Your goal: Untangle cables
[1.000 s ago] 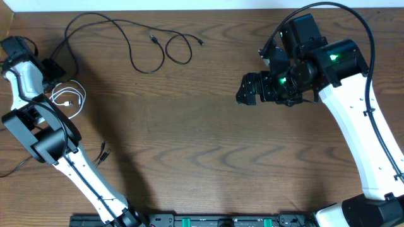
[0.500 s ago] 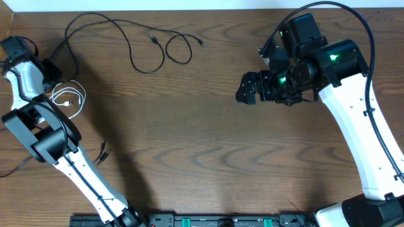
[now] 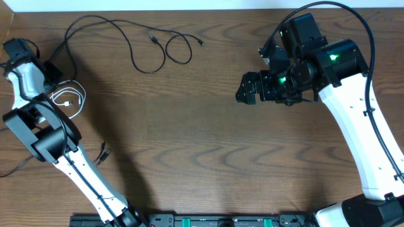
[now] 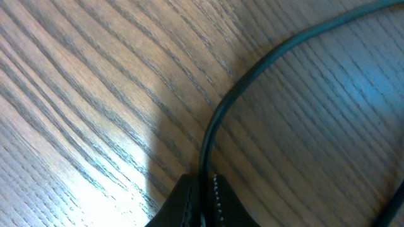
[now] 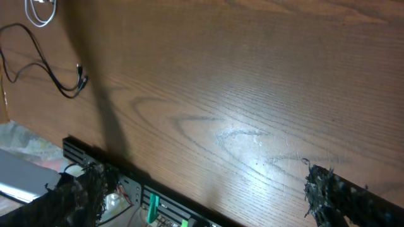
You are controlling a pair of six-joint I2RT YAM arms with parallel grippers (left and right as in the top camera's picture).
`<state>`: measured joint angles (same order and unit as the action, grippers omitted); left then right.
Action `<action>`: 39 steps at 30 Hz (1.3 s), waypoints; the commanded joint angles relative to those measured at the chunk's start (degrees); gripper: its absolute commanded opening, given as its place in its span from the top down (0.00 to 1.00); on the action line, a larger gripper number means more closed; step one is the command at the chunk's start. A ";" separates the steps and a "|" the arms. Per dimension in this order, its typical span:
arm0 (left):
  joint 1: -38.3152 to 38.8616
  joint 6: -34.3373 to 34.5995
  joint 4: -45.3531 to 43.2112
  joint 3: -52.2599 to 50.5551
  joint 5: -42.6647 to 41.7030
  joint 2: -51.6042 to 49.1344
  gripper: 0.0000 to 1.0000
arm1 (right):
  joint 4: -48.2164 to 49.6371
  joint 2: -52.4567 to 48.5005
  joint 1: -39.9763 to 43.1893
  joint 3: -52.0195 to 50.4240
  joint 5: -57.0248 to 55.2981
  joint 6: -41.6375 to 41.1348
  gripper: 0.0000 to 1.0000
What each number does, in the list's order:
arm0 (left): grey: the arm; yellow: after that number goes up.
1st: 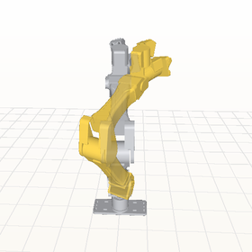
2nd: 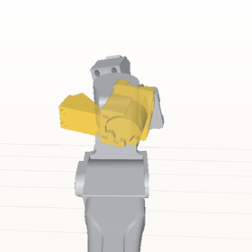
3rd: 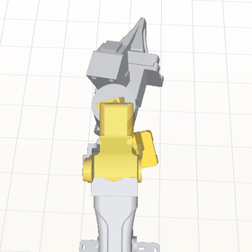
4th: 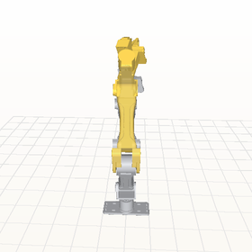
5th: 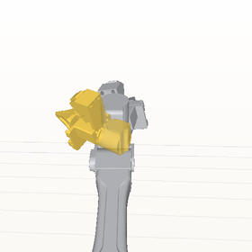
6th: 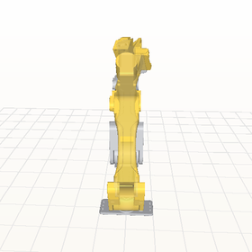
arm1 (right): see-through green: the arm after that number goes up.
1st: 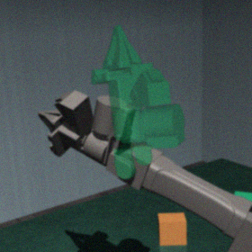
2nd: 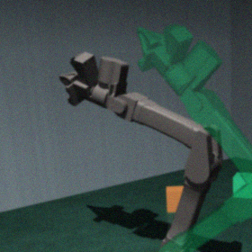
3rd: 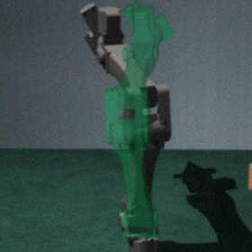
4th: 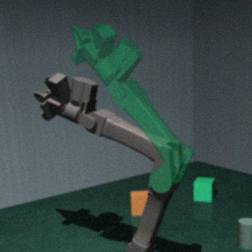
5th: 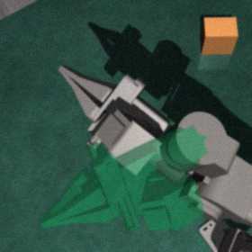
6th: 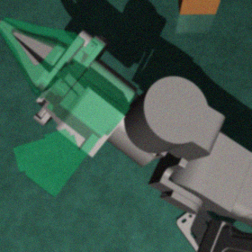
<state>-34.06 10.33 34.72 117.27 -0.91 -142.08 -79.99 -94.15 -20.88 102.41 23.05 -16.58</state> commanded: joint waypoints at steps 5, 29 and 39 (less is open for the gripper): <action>-0.07 4.96 -2.56 2.19 -9.09 2.19 0.92 | 0.04 0.02 -0.22 0.09 -0.48 -0.79 0.01; 0.13 5.25 3.48 1.86 -7.39 10.86 0.02 | -2.16 0.00 -0.22 -0.94 -0.48 -1.38 0.01; 2.80 8.92 19.06 1.86 -7.45 26.34 0.02 | -10.10 0.13 -0.22 -0.94 -0.63 0.90 0.01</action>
<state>-32.32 16.84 50.11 118.58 -8.64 -123.81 -88.18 -94.17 -20.88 101.82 22.48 -17.32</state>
